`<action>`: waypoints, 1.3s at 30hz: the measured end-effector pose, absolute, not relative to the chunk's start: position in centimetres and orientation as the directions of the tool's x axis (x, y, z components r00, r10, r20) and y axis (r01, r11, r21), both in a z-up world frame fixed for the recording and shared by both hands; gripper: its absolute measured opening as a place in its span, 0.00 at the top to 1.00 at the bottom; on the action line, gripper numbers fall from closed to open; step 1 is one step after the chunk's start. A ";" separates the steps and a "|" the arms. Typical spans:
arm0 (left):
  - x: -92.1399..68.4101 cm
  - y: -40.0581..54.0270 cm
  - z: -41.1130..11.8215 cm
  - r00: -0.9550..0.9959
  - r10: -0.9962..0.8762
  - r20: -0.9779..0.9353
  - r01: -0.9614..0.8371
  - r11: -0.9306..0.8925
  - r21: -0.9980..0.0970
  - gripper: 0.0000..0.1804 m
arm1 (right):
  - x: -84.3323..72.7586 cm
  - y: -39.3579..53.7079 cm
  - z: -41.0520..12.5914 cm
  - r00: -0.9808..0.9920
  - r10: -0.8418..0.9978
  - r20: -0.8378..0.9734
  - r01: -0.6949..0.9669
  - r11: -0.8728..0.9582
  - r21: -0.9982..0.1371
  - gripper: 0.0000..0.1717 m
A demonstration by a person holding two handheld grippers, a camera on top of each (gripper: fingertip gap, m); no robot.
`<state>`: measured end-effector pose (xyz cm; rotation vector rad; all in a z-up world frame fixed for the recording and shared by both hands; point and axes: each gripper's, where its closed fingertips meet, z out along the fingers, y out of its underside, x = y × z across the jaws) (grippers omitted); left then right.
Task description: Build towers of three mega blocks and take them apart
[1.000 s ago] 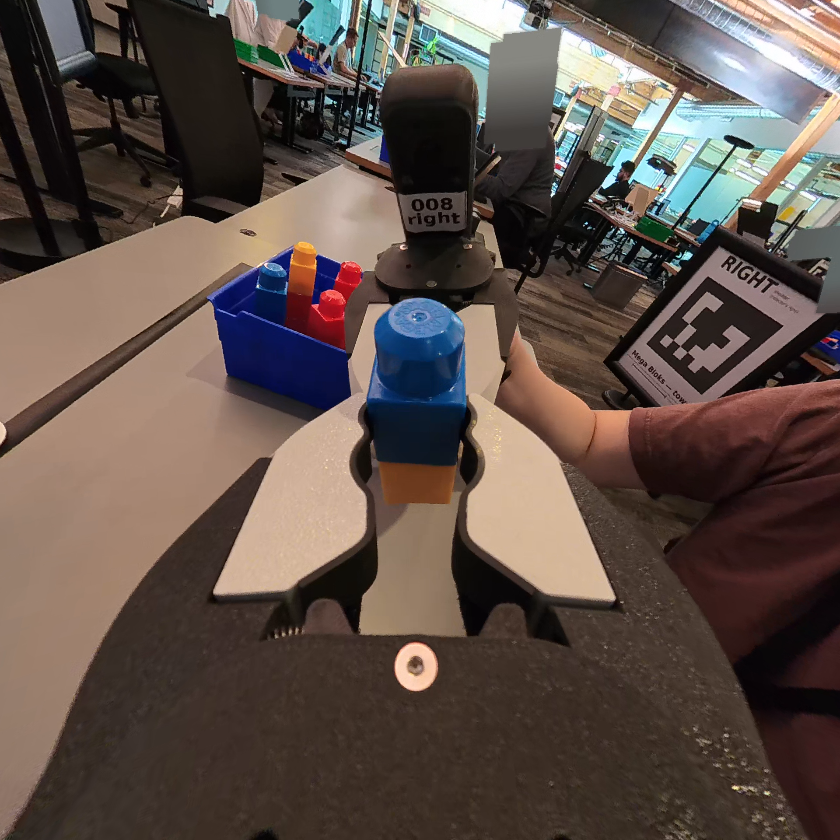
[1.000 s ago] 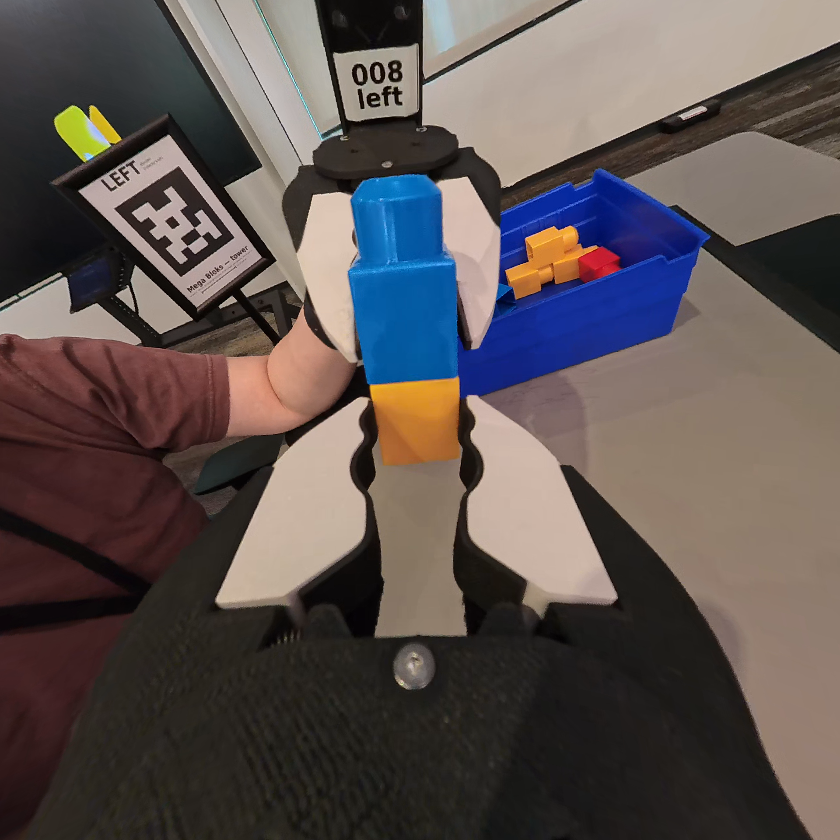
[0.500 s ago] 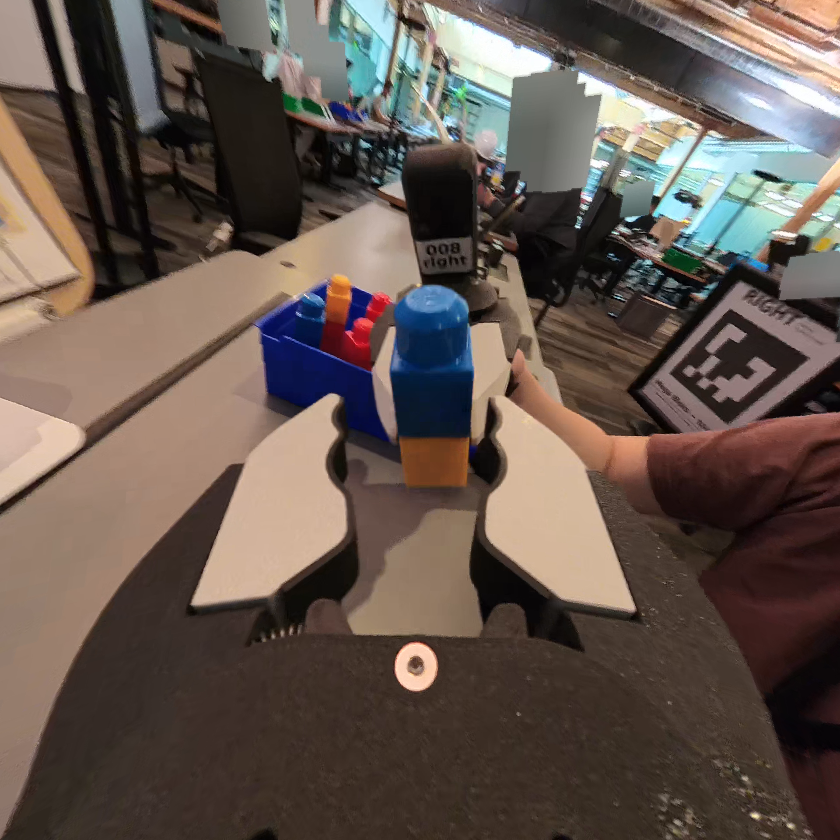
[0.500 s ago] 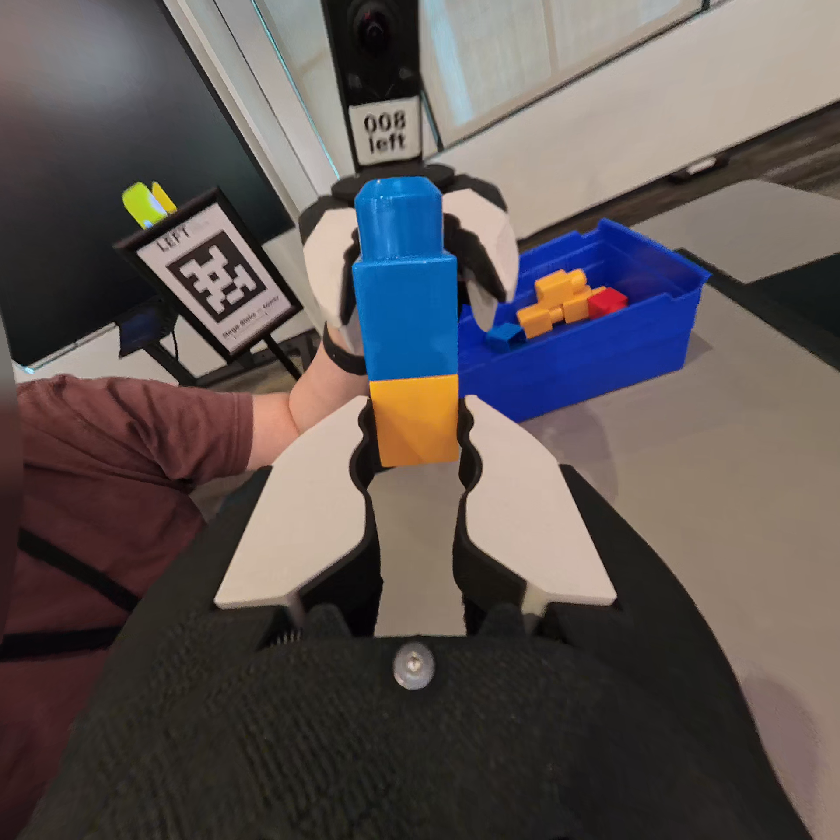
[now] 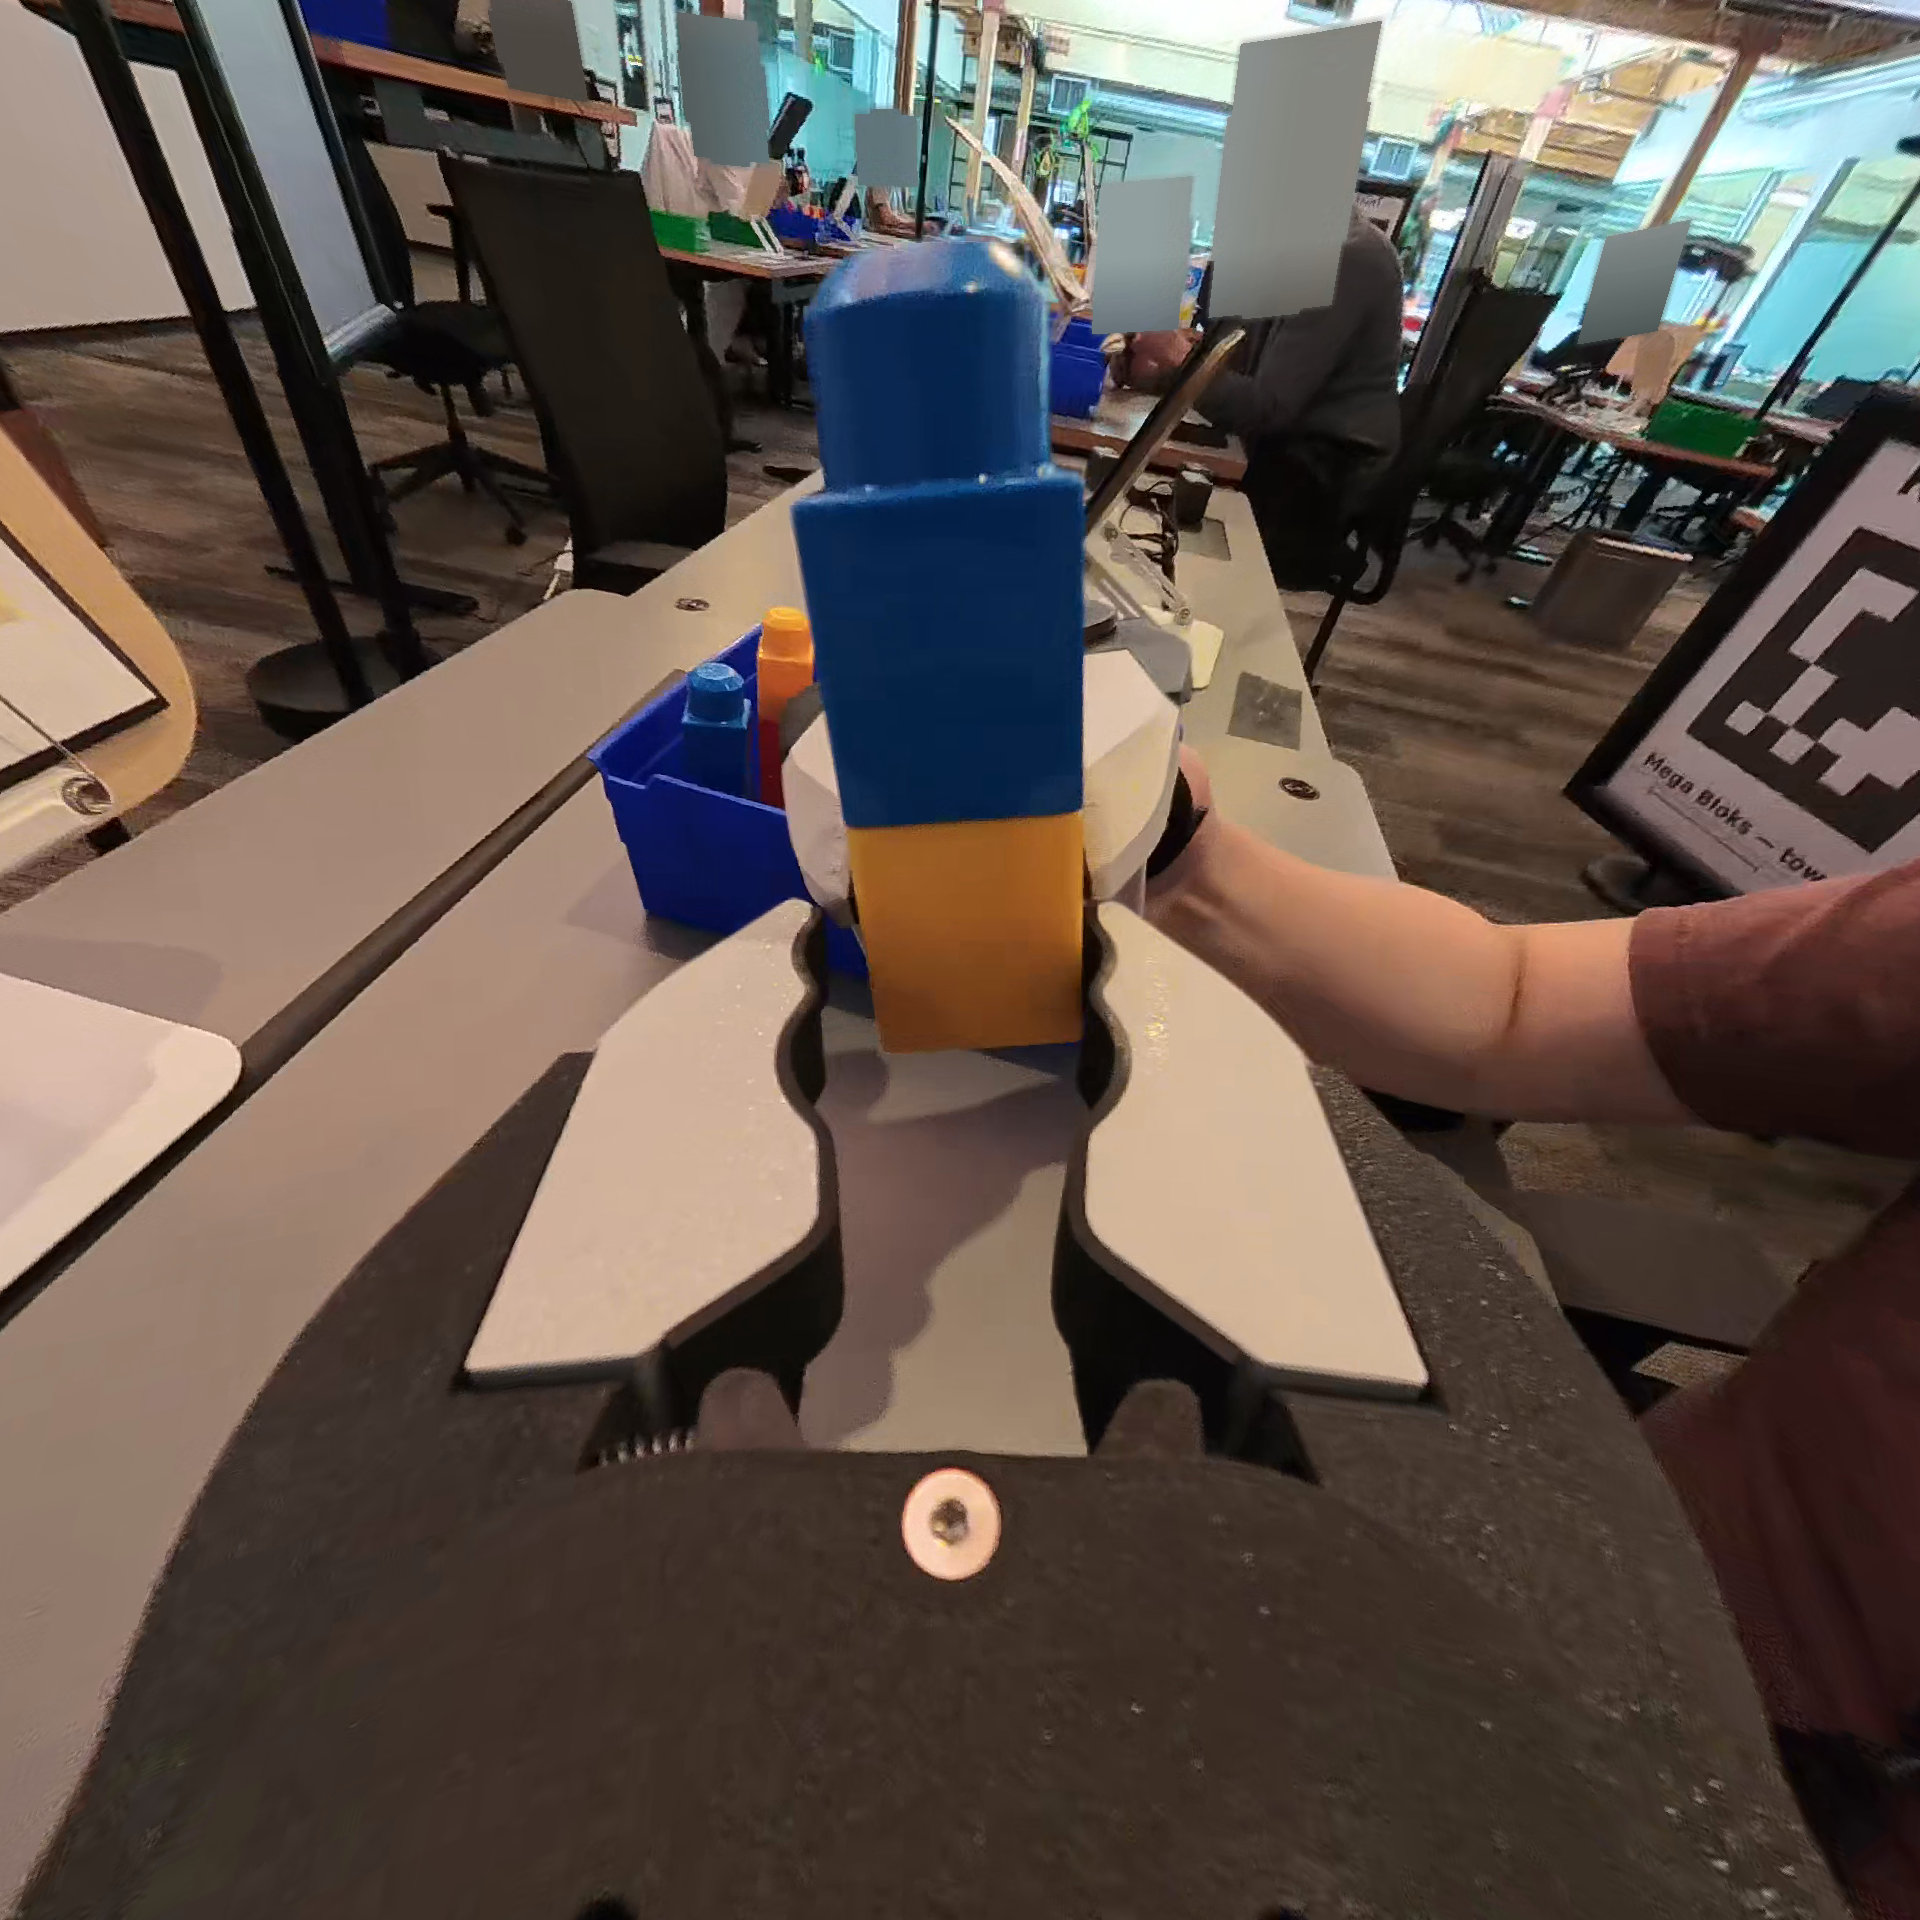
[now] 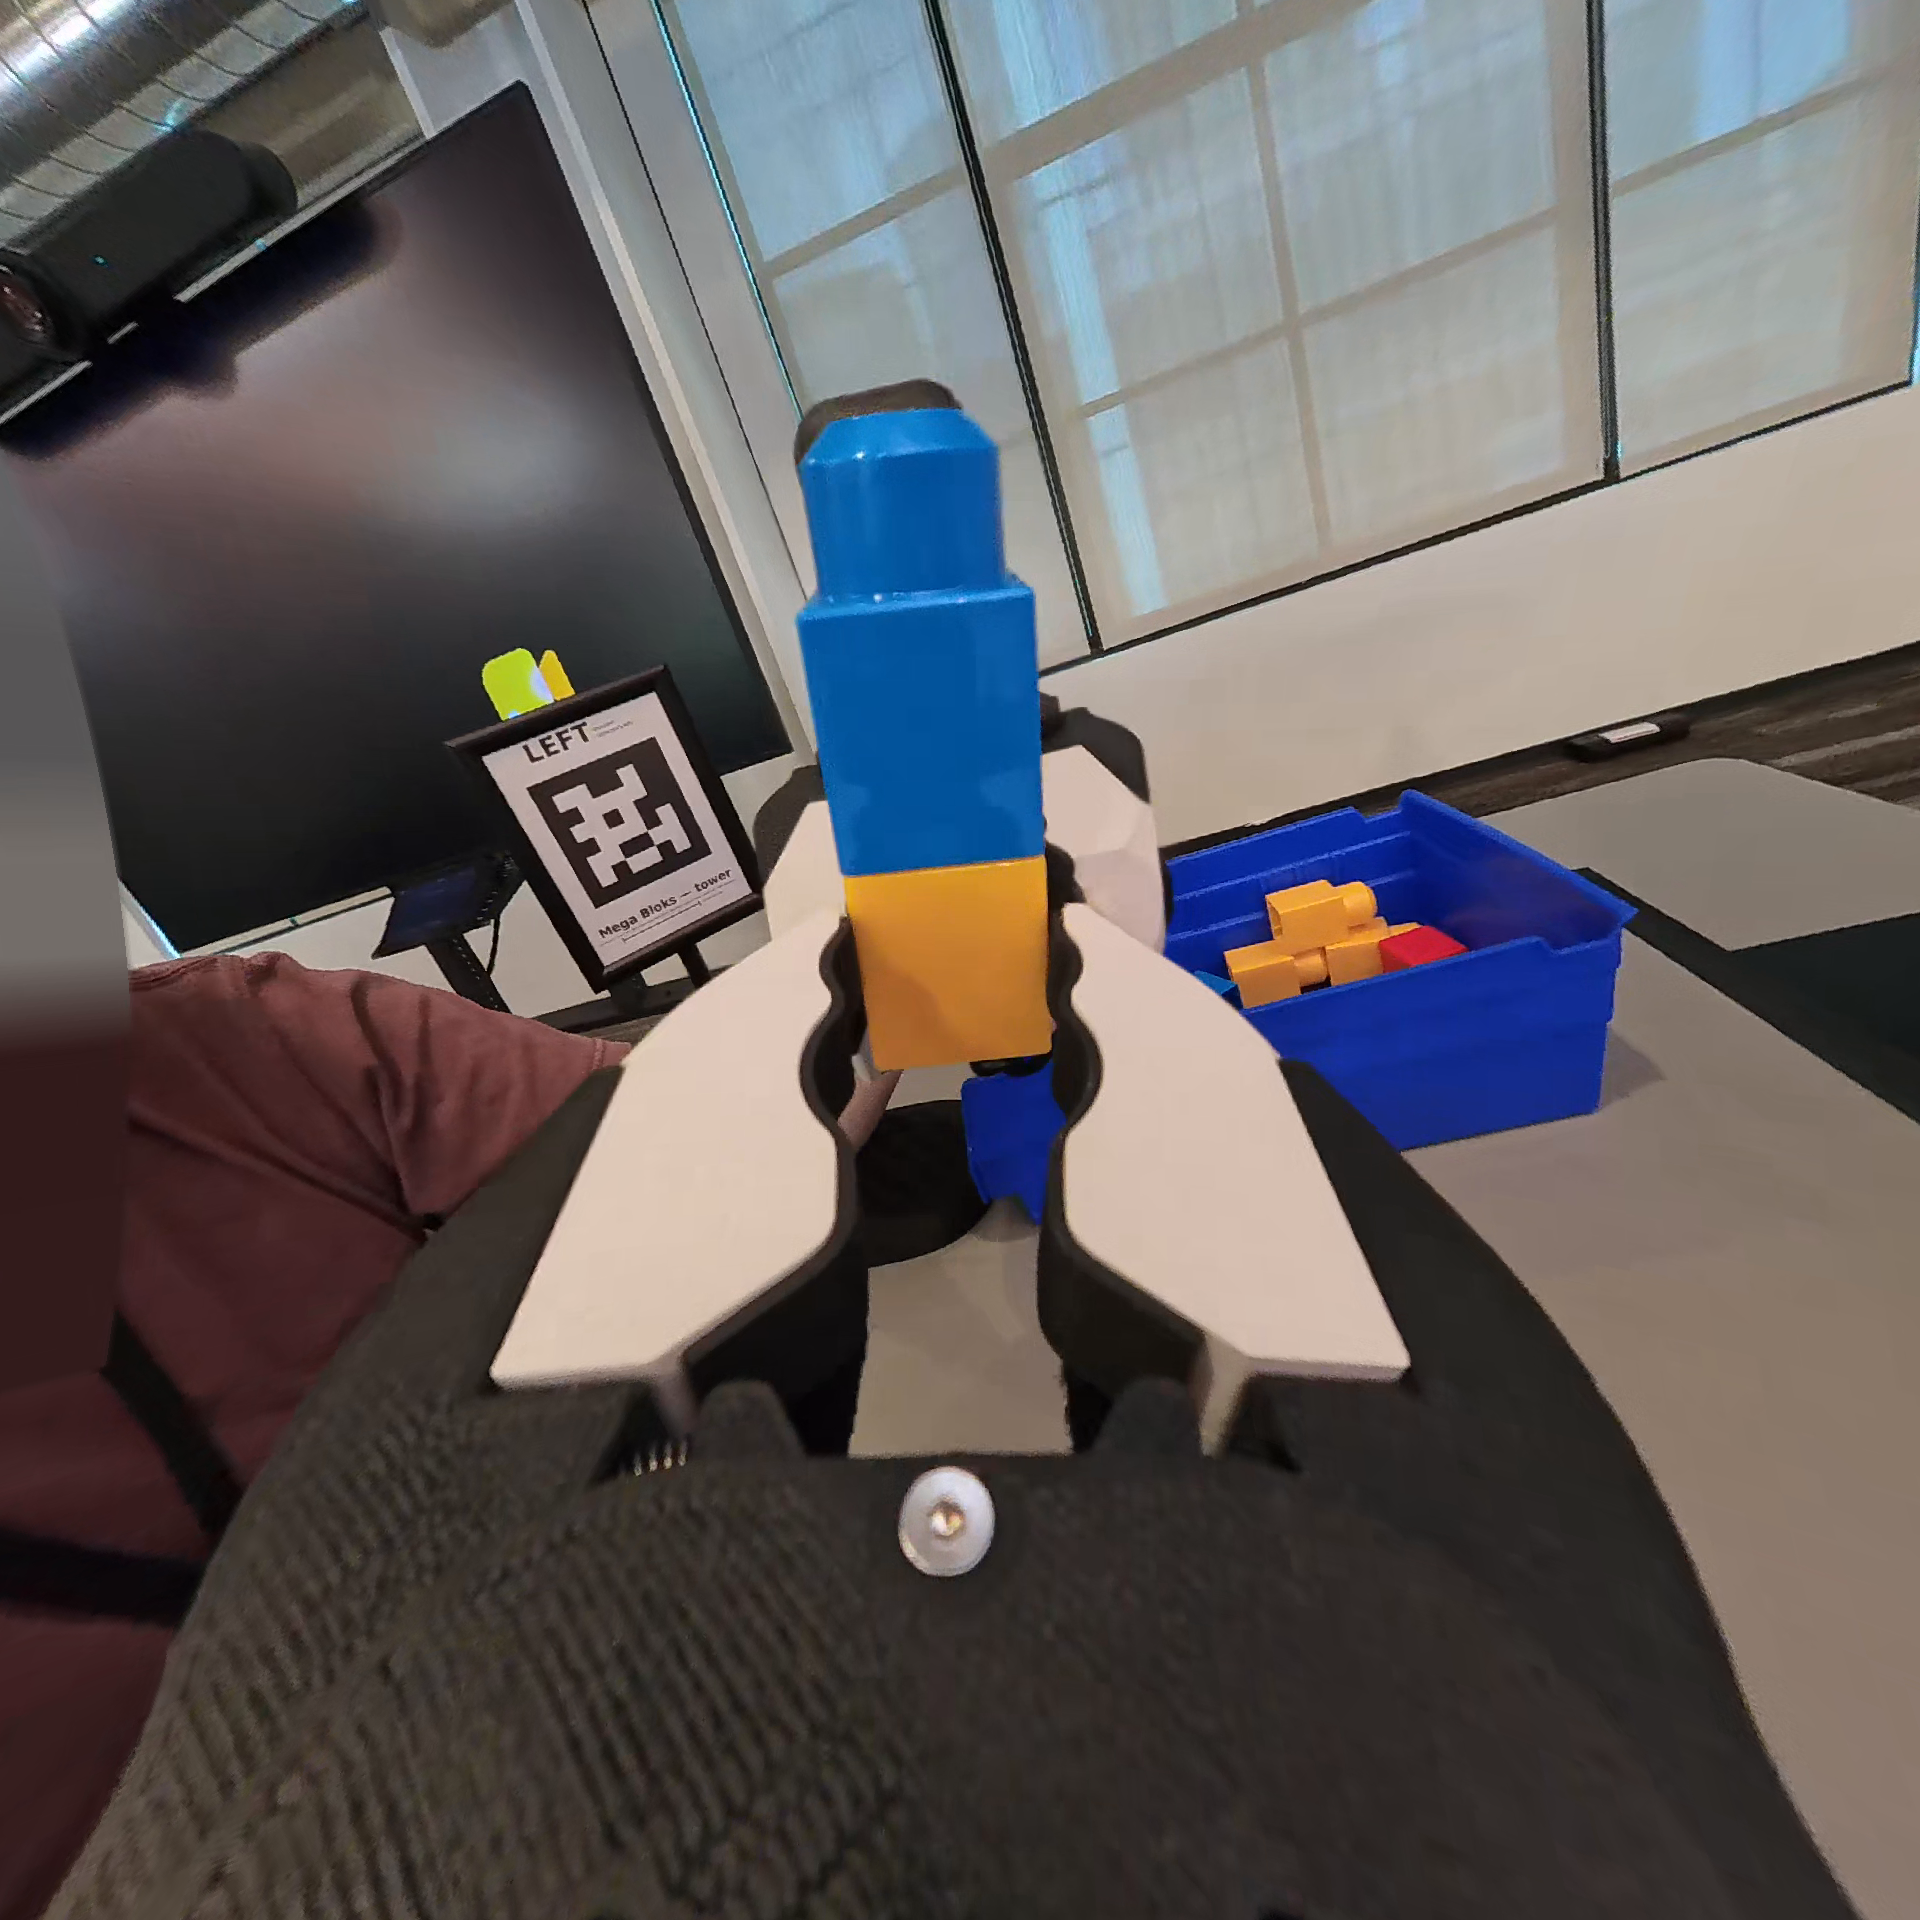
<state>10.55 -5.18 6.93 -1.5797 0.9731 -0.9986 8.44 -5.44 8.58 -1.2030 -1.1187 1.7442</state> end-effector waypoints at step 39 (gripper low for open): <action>-17.1 0.9 -0.5 0.957 -0.245 0.153 -0.061 -0.689 -0.722 0.81 | 11.1 -3.2 11.0 -0.051 0.967 -0.250 -0.108 -0.254 -0.961 0.79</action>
